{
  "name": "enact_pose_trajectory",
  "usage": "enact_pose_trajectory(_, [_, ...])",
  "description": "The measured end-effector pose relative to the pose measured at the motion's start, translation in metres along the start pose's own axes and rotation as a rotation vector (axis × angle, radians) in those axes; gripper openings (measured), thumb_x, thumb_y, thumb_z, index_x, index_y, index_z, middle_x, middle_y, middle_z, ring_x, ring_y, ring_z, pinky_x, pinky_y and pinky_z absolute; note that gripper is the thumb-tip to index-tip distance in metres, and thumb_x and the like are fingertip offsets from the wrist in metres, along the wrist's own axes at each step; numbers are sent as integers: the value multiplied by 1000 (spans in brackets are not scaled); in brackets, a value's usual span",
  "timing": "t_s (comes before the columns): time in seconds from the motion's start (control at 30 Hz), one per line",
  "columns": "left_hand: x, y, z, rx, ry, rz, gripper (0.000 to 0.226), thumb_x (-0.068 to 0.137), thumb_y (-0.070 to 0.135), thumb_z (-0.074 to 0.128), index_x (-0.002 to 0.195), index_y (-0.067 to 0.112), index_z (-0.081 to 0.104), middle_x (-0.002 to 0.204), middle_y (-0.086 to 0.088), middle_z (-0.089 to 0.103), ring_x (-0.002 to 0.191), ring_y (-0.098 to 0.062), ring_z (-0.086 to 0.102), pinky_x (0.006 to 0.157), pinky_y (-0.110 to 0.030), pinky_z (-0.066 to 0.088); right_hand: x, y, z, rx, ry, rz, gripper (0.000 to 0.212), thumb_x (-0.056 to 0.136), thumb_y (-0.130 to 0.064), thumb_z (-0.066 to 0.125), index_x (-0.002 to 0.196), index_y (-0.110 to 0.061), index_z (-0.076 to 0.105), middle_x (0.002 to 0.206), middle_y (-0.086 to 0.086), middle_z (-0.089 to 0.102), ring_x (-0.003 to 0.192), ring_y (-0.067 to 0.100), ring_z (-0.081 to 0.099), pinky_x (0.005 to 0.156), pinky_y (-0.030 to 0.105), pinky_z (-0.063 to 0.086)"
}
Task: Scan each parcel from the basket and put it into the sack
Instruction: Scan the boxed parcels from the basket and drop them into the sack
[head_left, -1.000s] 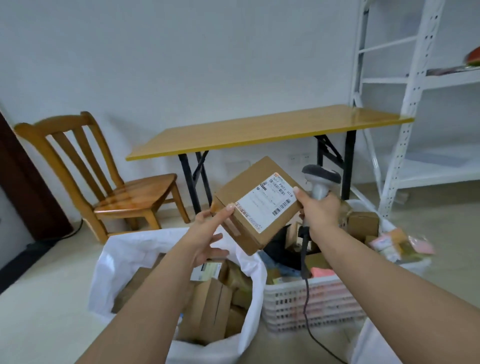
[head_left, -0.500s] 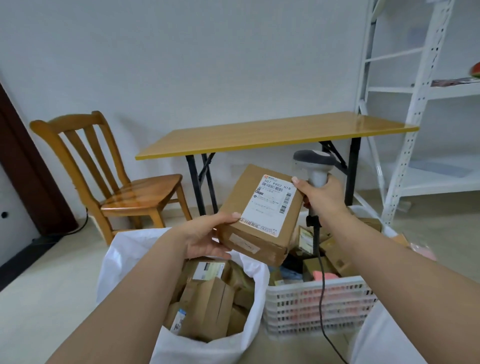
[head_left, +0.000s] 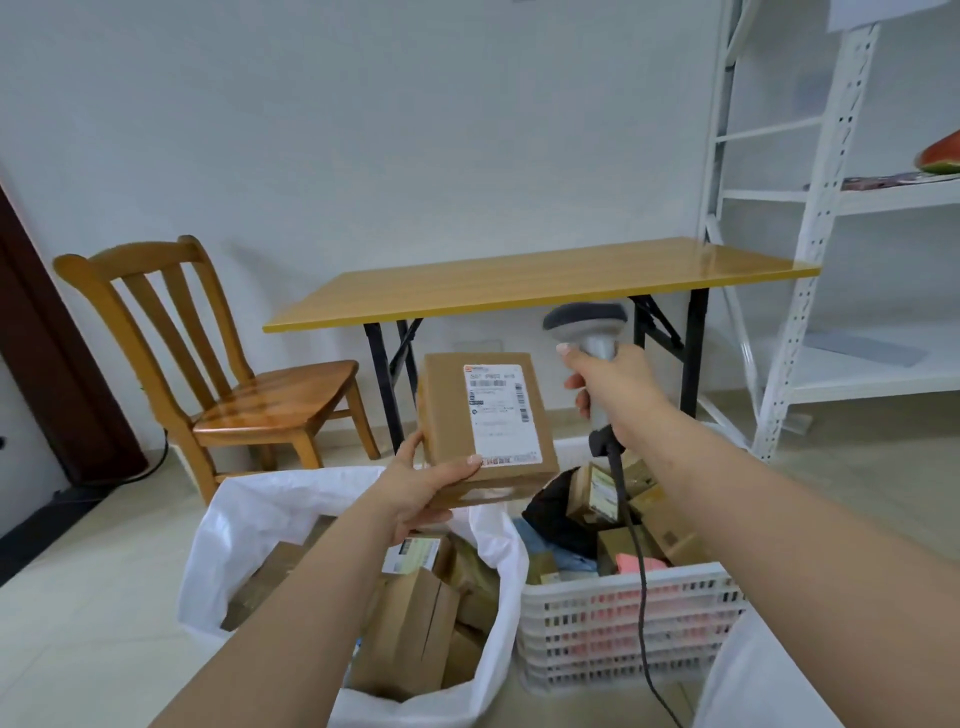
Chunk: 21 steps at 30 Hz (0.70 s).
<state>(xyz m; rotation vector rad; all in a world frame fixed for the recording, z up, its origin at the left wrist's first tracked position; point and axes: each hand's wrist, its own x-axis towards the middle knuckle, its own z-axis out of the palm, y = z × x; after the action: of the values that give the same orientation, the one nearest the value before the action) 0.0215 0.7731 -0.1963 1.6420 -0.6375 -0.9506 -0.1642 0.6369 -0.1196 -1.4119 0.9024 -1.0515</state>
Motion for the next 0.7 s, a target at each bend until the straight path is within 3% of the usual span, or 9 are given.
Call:
enact_pose_trajectory(0.13, [10, -10, 9, -109, 100, 114, 115, 62, 33, 92, 151, 39, 20, 138, -4, 48, 113, -25, 58, 85, -43, 57, -9, -8, 6, 48, -102, 144, 33, 90, -36, 69, 99, -7, 56, 69, 7, 59, 40, 11, 44, 40, 22, 40])
enact_pose_trajectory(0.4, [25, -25, 5, -174, 214, 116, 113, 67, 25, 90, 153, 40, 18, 142, -2, 45, 118, -29, 56, 93, -49, 54, -12, -23, -15, 22, -213, 155, 50, 87, -50, 66, 103, -3, 59, 60, 2, 53, 42, 11, 44, 40, 22, 38])
enact_pose_trajectory(0.7, [33, -36, 5, -134, 237, 86, 111, 69, 27, 89, 153, 40, 17, 140, -4, 49, 114, -29, 59, 85, -42, 57, -19, -18, -12, -25, -285, 147, 47, 84, -51, 68, 94, -6, 58, 58, 1, 47, 42, 10, 38, 39, 22, 35])
